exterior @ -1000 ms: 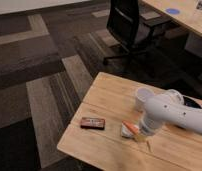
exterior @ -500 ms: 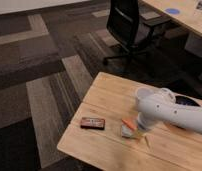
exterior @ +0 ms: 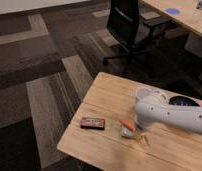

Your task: Place the pepper on the white sponge

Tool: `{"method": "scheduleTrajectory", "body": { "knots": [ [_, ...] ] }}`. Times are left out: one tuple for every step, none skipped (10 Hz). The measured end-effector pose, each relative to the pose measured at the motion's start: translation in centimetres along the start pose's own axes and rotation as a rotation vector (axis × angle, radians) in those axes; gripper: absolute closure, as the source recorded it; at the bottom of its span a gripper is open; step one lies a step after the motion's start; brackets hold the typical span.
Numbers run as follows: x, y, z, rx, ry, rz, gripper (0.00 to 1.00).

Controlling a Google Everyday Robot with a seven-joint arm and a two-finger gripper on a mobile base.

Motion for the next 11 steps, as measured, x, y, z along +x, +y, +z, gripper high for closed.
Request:
{"method": "scheduleTrajectory", "body": {
  "knots": [
    [0.0, 0.0, 0.0, 0.0, 0.0, 0.0, 0.71],
    [0.0, 0.0, 0.0, 0.0, 0.001, 0.0, 0.51],
    [0.1, 0.0, 0.0, -0.001, 0.001, 0.001, 0.4],
    [0.1, 0.1, 0.0, -0.004, 0.003, 0.004, 0.29],
    [0.8, 1.8, 0.8, -0.06, 0.02, 0.05, 0.2],
    [1.0, 2.9, 1.1, -0.101, 0.031, 0.086, 0.2],
    [1.9, 3.7, 1.5, -0.134, 0.055, 0.11, 0.2],
    [1.8, 3.0, 1.1, -0.129, 0.052, 0.119, 0.2],
    [1.7, 1.5, 0.4, -0.105, 0.054, 0.114, 0.2],
    [2.0, -0.2, -0.8, -0.072, 0.068, 0.109, 0.2],
    [2.7, -1.6, -1.7, -0.044, 0.081, 0.115, 0.2]
  ]
}}
